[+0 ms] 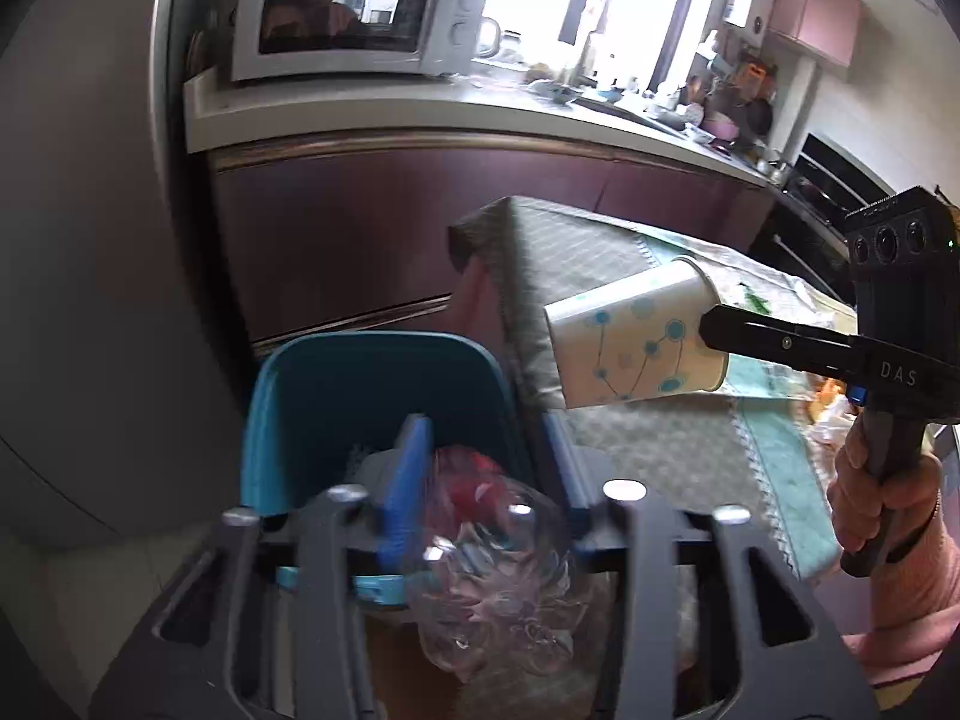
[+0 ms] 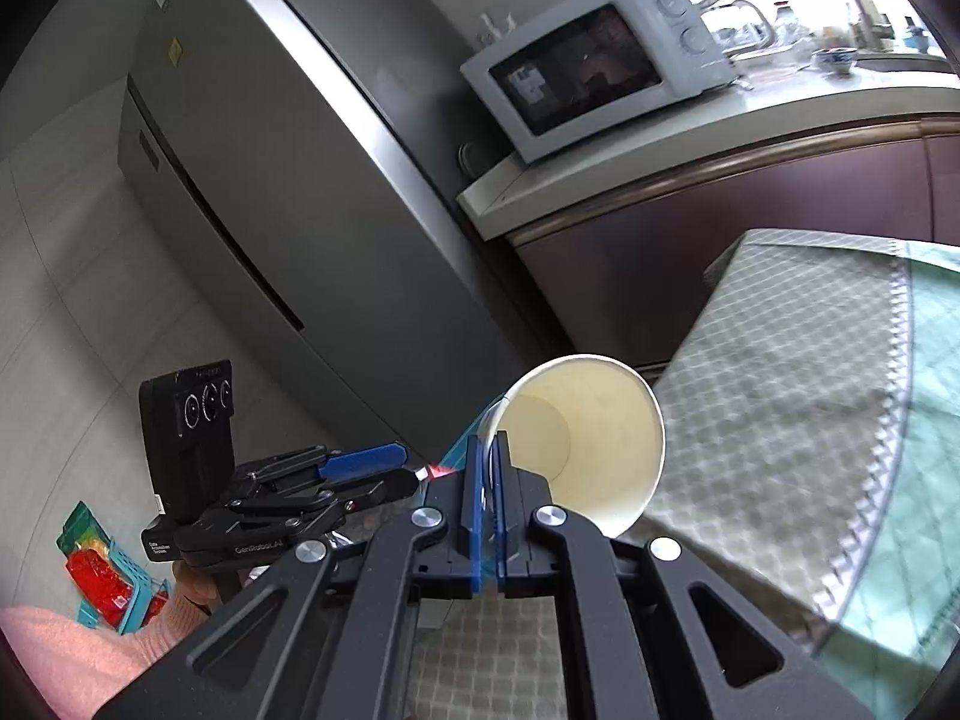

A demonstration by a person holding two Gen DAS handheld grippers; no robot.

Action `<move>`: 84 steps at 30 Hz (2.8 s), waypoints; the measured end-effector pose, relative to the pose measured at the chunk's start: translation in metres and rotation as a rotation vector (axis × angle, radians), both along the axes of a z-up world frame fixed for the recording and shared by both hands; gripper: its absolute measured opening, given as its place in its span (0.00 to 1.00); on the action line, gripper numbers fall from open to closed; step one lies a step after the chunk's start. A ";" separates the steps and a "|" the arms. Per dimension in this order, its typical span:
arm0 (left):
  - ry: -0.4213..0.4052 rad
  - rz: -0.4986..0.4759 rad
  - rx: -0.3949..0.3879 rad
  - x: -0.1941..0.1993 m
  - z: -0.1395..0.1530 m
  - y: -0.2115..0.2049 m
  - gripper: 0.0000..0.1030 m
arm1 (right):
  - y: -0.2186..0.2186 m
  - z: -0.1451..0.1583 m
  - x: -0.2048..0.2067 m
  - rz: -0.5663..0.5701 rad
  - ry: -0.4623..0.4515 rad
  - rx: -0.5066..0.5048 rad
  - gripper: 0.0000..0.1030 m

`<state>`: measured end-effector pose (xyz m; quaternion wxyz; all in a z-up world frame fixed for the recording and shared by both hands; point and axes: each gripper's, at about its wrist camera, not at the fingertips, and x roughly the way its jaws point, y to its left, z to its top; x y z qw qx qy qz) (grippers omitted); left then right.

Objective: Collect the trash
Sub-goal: 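Carry the bottle and paper cup over the blue bin and release both, then move both open grippers back over the table toward the remaining trash, then close the left gripper on a white tissue while the right gripper grasps another tissue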

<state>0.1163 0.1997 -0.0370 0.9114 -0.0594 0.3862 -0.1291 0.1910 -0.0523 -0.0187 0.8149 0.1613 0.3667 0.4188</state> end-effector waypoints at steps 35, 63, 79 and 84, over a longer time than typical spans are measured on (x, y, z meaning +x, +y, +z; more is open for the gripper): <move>-0.057 0.041 -0.019 -0.009 -0.016 0.000 0.62 | 0.044 -0.022 0.005 -0.007 0.015 -0.181 0.42; -0.095 -0.505 -0.029 -0.049 -0.004 -0.254 0.79 | -0.253 -0.006 -0.111 -0.601 -0.034 -0.198 0.52; 0.032 -0.601 -0.009 -0.030 -0.033 -0.346 0.58 | -0.310 -0.042 -0.032 -0.767 0.038 -0.406 0.52; 0.088 -0.609 -0.034 -0.018 -0.042 -0.349 0.41 | -0.310 -0.054 -0.014 -0.768 0.088 -0.423 0.42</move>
